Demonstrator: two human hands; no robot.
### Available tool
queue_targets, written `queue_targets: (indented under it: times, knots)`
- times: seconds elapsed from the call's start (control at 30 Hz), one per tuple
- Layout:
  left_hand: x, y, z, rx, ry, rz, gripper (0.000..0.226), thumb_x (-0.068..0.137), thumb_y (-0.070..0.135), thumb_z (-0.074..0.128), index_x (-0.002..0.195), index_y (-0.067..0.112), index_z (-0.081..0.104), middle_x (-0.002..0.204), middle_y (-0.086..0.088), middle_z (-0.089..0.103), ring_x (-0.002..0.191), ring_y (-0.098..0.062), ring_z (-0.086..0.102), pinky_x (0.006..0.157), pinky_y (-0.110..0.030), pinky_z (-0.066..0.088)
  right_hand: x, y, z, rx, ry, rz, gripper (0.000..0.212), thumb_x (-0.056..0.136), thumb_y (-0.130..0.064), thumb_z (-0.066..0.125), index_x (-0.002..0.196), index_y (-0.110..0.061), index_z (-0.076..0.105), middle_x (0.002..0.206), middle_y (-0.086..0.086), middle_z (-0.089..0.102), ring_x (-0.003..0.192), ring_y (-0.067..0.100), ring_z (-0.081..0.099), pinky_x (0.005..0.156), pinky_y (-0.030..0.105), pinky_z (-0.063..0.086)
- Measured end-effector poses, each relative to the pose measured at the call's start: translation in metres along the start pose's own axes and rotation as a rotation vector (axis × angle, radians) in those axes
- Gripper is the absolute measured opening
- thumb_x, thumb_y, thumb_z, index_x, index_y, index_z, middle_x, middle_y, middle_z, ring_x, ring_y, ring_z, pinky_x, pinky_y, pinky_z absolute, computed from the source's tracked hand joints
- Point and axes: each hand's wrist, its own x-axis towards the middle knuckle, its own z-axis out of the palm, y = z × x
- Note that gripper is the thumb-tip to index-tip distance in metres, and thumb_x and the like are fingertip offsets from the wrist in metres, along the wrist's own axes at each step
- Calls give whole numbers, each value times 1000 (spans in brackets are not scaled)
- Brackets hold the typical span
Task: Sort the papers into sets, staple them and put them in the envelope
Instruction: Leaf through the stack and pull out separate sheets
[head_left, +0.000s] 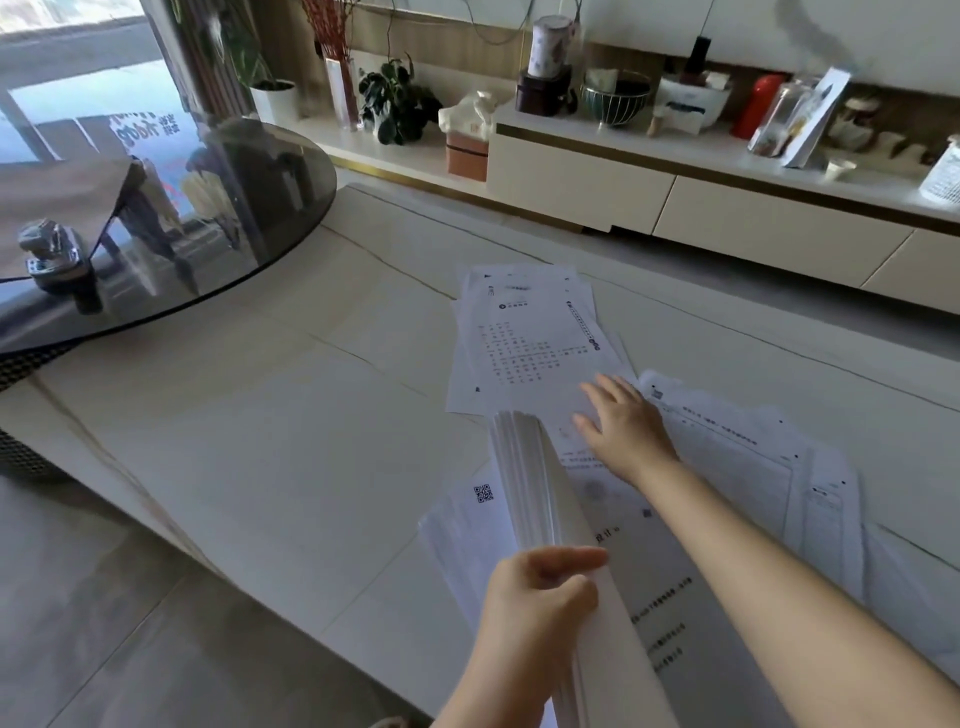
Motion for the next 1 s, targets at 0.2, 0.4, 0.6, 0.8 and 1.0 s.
queue_targets:
  times: [0.2, 0.4, 0.6, 0.8, 1.0]
  knots:
    - [-8, 0, 4, -57, -17, -3, 32, 75, 1, 56, 77, 25, 77, 76, 2, 72, 63, -13, 59, 62, -23, 47, -76, 22, 12, -27, -155, -14, 100, 61, -87, -1, 146, -43, 26, 159, -9, 11, 147, 22, -9, 115, 48, -8]
    - [-8, 0, 8, -14, 3, 42, 39, 78, -5, 52, 79, 27, 75, 74, 9, 70, 55, 0, 56, 57, -11, 45, -30, 5, 11, -115, -212, 47, 58, 96, -61, 16, 150, -41, 10, 161, -5, -2, 145, 24, -22, 114, 54, -13]
    - [7, -4, 3, 26, -74, 49, 41, 64, 2, 58, 78, 37, 75, 86, 2, 72, 68, -6, 64, 66, -14, 49, 27, -3, 14, -171, -199, 57, 57, 99, -56, 16, 152, -35, 9, 161, 0, -1, 146, 27, -15, 115, 53, -8]
    - [9, -10, 0, 53, -60, 129, 95, 76, 0, 62, 143, 47, 15, 126, 10, 58, 102, -5, 63, 78, -19, 53, -6, -7, 11, 171, 7, 72, 53, 100, -43, 37, 147, -17, 34, 157, 3, 25, 147, 21, 8, 117, 36, 10]
    - [-1, -15, 10, -153, -35, -62, 37, 77, 0, 70, 112, 8, 60, 87, -11, 69, 71, -24, 67, 62, -30, 56, -127, -26, -15, 753, 94, 215, 27, 96, -23, 54, 119, -12, 64, 117, -3, 65, 110, 8, 58, 93, 16, 40]
